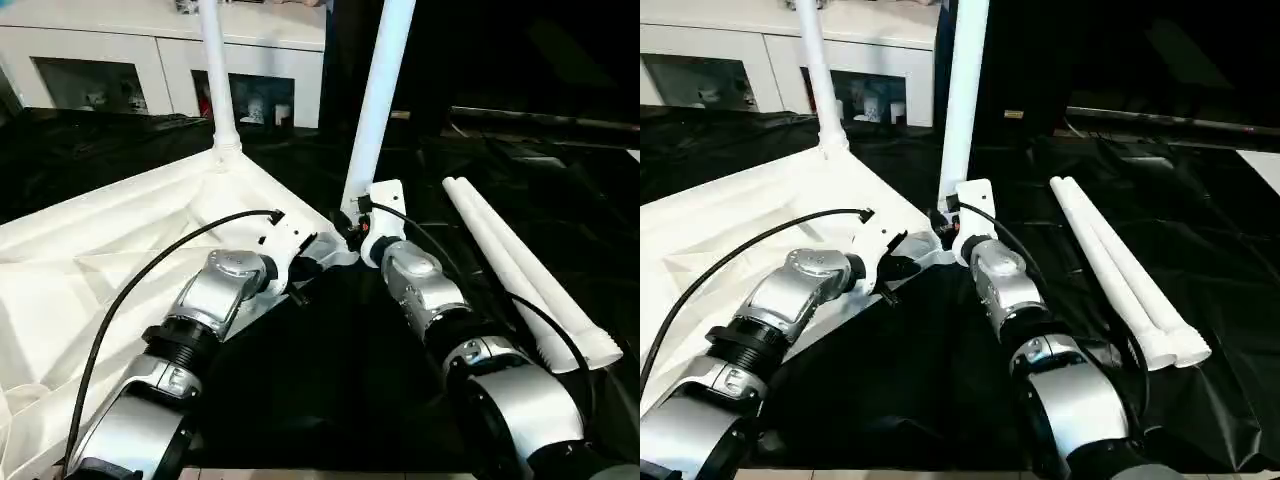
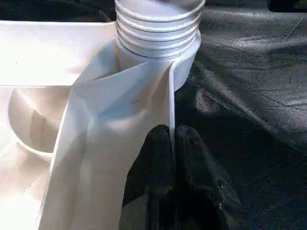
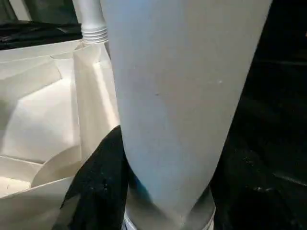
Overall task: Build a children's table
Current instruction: Insert table leg to table base
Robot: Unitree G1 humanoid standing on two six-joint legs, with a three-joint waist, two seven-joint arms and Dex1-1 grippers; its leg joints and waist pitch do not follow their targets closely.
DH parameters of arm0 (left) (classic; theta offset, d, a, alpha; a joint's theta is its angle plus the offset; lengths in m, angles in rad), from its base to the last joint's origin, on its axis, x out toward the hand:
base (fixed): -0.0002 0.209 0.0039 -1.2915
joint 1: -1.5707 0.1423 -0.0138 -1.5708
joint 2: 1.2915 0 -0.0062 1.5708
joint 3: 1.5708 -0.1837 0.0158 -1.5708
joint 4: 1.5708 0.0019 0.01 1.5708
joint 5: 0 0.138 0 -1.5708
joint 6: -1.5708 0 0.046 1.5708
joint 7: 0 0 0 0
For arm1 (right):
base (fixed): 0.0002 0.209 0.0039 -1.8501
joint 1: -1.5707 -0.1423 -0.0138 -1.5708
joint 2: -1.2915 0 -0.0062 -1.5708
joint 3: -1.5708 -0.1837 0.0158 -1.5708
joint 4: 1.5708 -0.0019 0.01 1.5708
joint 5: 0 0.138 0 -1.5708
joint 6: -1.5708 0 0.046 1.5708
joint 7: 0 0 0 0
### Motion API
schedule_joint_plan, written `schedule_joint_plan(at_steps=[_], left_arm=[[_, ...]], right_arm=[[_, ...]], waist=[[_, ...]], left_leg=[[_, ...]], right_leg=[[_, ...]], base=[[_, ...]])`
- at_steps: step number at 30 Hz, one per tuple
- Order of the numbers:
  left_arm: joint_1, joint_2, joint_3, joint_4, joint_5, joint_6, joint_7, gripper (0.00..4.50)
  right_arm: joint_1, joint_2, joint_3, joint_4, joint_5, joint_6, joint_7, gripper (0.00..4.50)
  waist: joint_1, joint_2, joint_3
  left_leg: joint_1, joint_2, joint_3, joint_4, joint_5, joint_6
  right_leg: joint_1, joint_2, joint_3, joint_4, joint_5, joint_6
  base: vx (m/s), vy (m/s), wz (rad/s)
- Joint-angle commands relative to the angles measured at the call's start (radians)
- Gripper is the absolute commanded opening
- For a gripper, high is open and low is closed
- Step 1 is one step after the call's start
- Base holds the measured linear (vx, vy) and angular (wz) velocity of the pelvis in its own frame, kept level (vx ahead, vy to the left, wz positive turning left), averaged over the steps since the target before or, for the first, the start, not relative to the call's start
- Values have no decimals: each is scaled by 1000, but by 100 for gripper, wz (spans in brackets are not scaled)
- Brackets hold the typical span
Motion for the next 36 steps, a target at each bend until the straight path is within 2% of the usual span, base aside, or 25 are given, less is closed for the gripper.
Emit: schedule_joint_plan(at_steps=[1, 4, 6, 8, 10, 12, 13, 17, 19, 23, 24, 25, 26, 27, 28, 29, 30, 31, 33, 35, 36], left_arm=[[-35, 17, 31, -28, -7, -18, -2, 0], [-33, 20, 30, -25, -7, -23, -4, 0], [-32, 22, 29, -27, -7, -23, -7, 0], [-26, 35, 27, -35, -7, -25, -16, 0], [-22, 42, 25, -33, -4, -32, -18, 0], [-16, 46, 24, -34, -3, -36, -20, 0], [-13, 49, 22, -37, -2, -40, -23, 0], [-9, 57, 12, -37, 2, -62, -37, 0], [3, 75, -4, -42, 4, -102, -77, 0], [20, 89, -5, -59, -9, -129, -118, 0], [30, 97, -9, -69, -14, -145, -140, 0], [44, 110, -18, -83, -19, -182, -177, 0], [53, 119, -22, -93, -24, -192, -201, 0], [56, 122, -23, -96, -25, -194, -207, 0], [68, 136, -30, -106, -30, -226, -240, 0], [68, 136, -30, -106, -30, -226, -240, 0], [76, 145, -35, -114, -34, -247, -262, 0], [88, 158, -40, -132, -45, -259, -300, 0], [113, 180, -49, -175, -70, -284, -377, 0], [122, 189, -52, -202, -83, -273, -405, 0], [128, 192, -54, -225, -95, -260, -426, 0]], right_arm=[[62, -10, -17, 109, 0, 69, -3, 268], [58, -9, -27, 112, -3, 68, -2, 307], [55, -9, -31, 114, -5, 68, -2, 314], [49, -11, -38, 118, -7, 65, 2, 347], [47, -11, -42, 120, -7, 61, 3, 352], [46, -12, -47, 120, -7, 56, 7, 375], [45, -12, -54, 115, 0, 47, 31, 385], [41, -18, -61, 101, 7, 26, 84, 407], [46, -44, -52, 66, 9, 11, 171, 433], [78, -83, -29, -12, 10, 15, 282, 448], [107, -108, -14, -71, 16, 28, 349, 448], [150, -143, 0, -155, 24, 49, 424, 448], [183, -170, 11, -220, 28, 66, 474, 448], [192, -178, 14, -237, 30, 70, 486, 448], [228, -209, 26, -307, 35, 85, 539, 448], [228, -209, 26, -307, 35, 85, 539, 448], [249, -226, 33, -347, 39, 93, 572, 448], [276, -250, 46, -404, 48, 108, 622, 448], [324, -302, 87, -500, 62, 133, 739, 448], [346, -326, 109, -538, 64, 145, 797, 448], [359, -341, 118, -562, 70, 156, 834, 448]], waist=[[7, 14, -39], [7, 13, -41], [8, 13, -41], [10, 11, -41], [10, 16, -42], [10, 14, -44], [11, 19, -43], [11, 17, -45], [12, 16, -46], [17, 14, -48], [18, 9, -49], [23, 11, -48], [27, 8, -48], [28, 6, -47], [32, 6, -50], [33, 8, -49], [32, 6, -50], [31, 12, -49], [34, 9, -46], [35, 9, -45], [39, 13, -44]], left_leg=[[10, 16, 1, -71, -409, -22], [7, 17, 3, -69, -364, -18], [7, 16, 3, -69, -361, -16], [6, 17, 4, -69, -355, -14], [7, 17, 4, -68, -345, -14], [5, 17, 5, -67, -319, -12], [4, 17, 5, -67, -313, -11], [4, 17, 8, -62, -267, 8], [1, 16, 10, -57, -230, 28], [2, 17, 14, -50, -164, 61], [3, 16, 17, -46, -146, 74], [3, 17, 17, -45, -133, 90], [3, 17, 17, -43, -119, 104], [3, 16, 18, -42, -112, 109], [3, 19, 17, -41, -105, 113], [2, 17, 17, -41, -102, 114], [1, 16, 17, -39, -103, 114], [0, 15, 16, -39, -112, 111], [1, 20, 16, -40, -150, 110], [4, 20, 17, -41, -154, 106], [4, 22, 18, -40, -164, 98]], right_leg=[[23, -41, 30, -88, -317, -155], [27, -38, 30, -79, -243, -174], [29, -39, 30, -79, -242, -178], [30, -40, 30, -79, -242, -182], [30, -41, 30, -78, -231, -186], [35, -40, 30, -72, -193, -195], [36, -40, 31, -71, -180, -197], [41, -40, 30, -65, -115, -221], [46, -40, 29, -60, -71, -238], [52, -39, 29, -50, 15, -261], [51, -39, 30, -49, 33, -269], [54, -38, 29, -47, 47, -270], [55, -39, 29, -47, 60, -269], [55, -37, 29, -47, 62, -267], [56, -39, 29, -44, 70, -267], [56, -37, 29, -45, 69, -266], [54, -36, 29, -43, 69, -269], [52, -36, 29, -43, 57, -270], [54, -38, 29, -49, 14, -258], [50, -36, 29, -50, -10, -256], [46, -36, 30, -49, -24, -263]], base=[[0, 0, 0], [0, 0, 0], [0, 0, 0], [0, 0, 0], [0, 0, 0], [0, 0, 0], [0, 0, 0], [0, 0, 0], [0, 0, 0], [0, 0, 0], [0, 0, 0], [0, 0, 0], [0, 0, 0], [0, 0, 0], [0, 0, 0], [0, 0, 0], [0, 0, 0], [0, 0, 0], [0, 0, 0], [0, 0, 0], [0, 0, 0]])
